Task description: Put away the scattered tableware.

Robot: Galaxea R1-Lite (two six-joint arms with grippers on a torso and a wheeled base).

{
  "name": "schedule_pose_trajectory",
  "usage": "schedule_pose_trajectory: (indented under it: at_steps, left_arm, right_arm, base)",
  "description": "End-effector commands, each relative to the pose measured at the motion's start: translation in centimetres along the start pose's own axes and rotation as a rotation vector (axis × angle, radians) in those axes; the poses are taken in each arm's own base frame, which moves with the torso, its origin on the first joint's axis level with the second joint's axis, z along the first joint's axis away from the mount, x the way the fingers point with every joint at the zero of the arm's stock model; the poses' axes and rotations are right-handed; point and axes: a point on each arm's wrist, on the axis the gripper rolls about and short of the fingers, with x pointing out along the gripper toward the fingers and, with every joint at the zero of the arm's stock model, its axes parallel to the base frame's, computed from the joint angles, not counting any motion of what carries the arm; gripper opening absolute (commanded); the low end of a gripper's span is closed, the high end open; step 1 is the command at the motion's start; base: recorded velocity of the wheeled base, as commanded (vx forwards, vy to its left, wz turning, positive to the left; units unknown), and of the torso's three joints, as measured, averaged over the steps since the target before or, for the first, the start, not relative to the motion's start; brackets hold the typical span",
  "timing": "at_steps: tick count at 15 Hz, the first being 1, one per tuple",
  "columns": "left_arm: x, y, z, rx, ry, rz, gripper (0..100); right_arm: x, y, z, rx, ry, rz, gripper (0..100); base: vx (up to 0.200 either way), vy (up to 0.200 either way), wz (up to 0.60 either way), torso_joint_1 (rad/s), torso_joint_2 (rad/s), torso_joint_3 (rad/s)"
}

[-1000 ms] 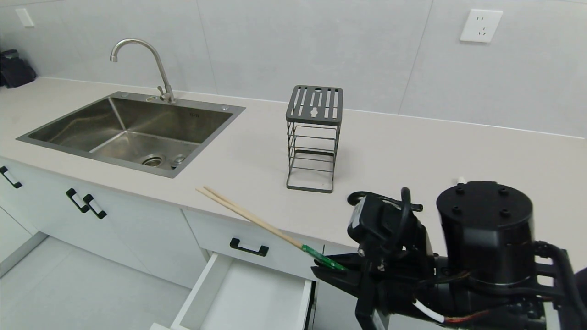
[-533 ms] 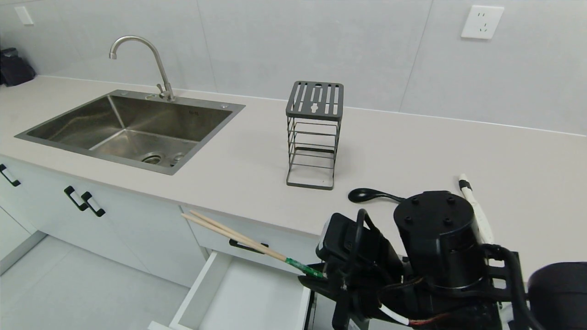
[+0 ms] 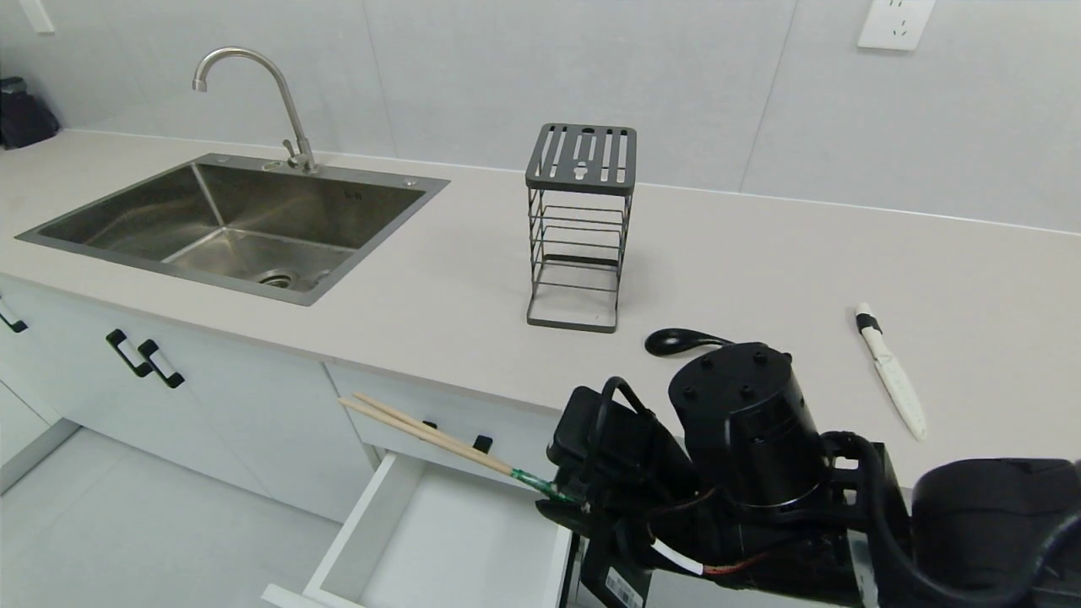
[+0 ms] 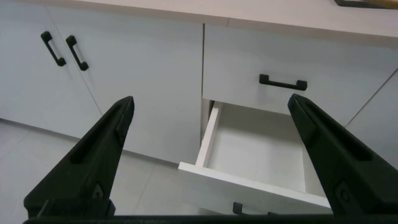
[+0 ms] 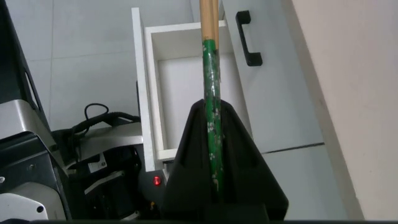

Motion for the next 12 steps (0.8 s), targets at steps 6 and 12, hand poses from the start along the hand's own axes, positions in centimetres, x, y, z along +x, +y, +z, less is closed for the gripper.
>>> schedule_pose_trajectory:
  at_steps: [6, 12]
  left_arm:
    - [0.0, 0.0, 0.0, -0.001, 0.001, 0.000, 100]
    - [0.0, 0.0, 0.0, -0.001, 0.001, 0.000, 100]
  right_arm:
    - [1.2, 1.0, -0.4, -0.012, 0.029, 0.032, 0]
    - [1.5, 2.0, -0.2, -0.028, 0.049, 0.048, 0]
  base:
    - [0.000, 0.000, 0.00, -0.093, 0.18, 0.089]
    - [0.000, 0.000, 0.00, -0.231, 0.45, 0.211]
